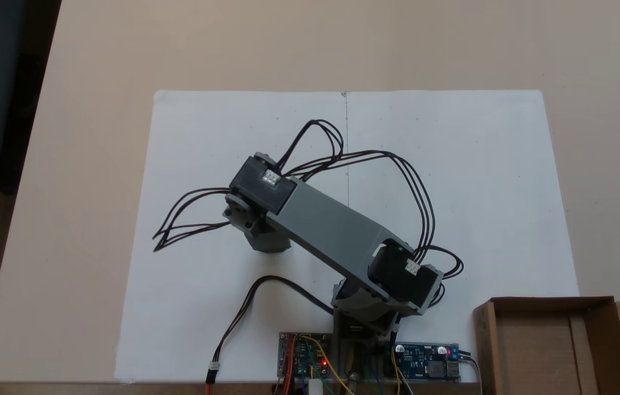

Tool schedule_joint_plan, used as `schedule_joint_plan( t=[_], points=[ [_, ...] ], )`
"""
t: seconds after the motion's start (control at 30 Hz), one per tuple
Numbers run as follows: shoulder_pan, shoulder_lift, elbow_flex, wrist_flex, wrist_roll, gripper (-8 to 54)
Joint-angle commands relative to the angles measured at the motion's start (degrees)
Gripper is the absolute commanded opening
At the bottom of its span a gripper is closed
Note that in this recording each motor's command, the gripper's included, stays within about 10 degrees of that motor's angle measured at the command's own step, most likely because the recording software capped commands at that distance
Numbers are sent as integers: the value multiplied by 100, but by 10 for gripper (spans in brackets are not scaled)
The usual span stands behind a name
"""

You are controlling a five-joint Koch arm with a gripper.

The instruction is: Grasp a green dice and put it in the bin.

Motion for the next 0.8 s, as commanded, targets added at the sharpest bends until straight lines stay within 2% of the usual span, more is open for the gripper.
schedule_joint_plan(
  t=[0.0,0.33,0.77],
  points=[
    [-97,97,-325,-290,947,422],
    [-18,158,-185,-861,1046,415],
    [202,1099,1731,-2294,1037,413]
  ],
)
